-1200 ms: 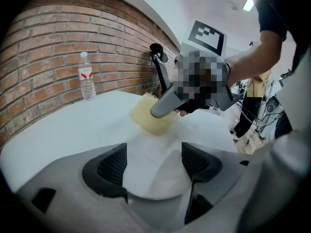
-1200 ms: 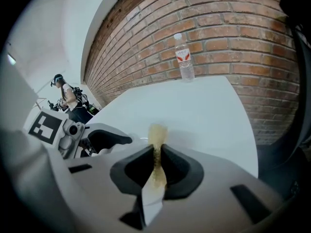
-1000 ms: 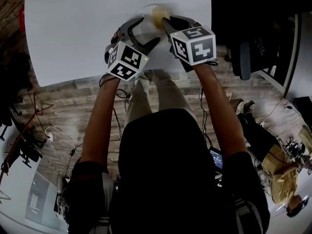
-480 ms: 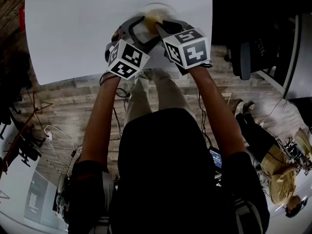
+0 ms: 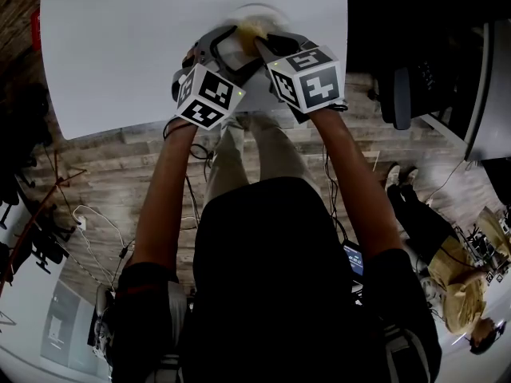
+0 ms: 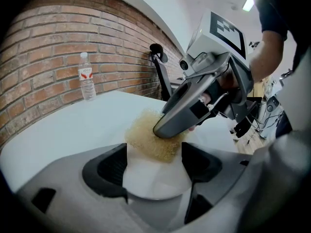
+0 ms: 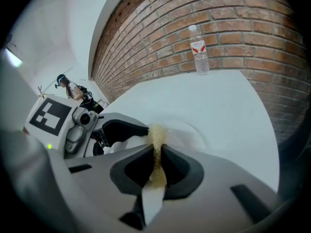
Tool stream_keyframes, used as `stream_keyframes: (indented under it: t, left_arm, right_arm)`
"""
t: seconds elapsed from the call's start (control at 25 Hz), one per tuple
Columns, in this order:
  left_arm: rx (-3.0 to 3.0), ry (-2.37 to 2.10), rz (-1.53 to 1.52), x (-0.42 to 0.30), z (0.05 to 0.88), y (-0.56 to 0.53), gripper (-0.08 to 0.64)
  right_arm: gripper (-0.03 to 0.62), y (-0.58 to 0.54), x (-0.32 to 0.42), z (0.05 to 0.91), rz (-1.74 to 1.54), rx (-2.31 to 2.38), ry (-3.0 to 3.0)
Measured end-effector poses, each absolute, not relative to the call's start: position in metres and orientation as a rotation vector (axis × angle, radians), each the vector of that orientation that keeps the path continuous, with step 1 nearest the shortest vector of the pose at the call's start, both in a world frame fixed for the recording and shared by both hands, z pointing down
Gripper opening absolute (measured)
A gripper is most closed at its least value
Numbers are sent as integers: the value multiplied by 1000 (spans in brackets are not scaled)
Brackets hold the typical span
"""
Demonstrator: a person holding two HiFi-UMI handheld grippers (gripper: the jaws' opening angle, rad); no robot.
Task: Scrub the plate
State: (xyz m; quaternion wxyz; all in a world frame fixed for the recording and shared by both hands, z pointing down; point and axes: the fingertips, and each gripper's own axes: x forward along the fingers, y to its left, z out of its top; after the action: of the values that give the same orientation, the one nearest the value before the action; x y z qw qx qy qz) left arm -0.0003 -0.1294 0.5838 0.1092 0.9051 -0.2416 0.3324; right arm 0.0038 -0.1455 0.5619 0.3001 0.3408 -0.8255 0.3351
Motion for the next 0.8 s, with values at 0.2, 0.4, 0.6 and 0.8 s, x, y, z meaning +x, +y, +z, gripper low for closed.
stream_keyframes:
  t: [0.2, 0.4, 0.6, 0.8]
  left_arm:
    - [2661, -710, 978, -1, 584, -128, 339]
    - [2662, -709, 977, -1, 584, -128, 339]
    - [2662, -709, 978, -1, 585, -128, 339]
    - [2663, -709, 977, -1, 584, -129, 339]
  right_arm:
    - [41, -146, 7, 562, 878, 919, -2186]
    - [41, -152, 18, 562, 885, 956, -2178]
    - [41, -156, 32, 561, 886, 991, -2168]
    - [41, -160, 47, 559, 878, 1021, -2157]
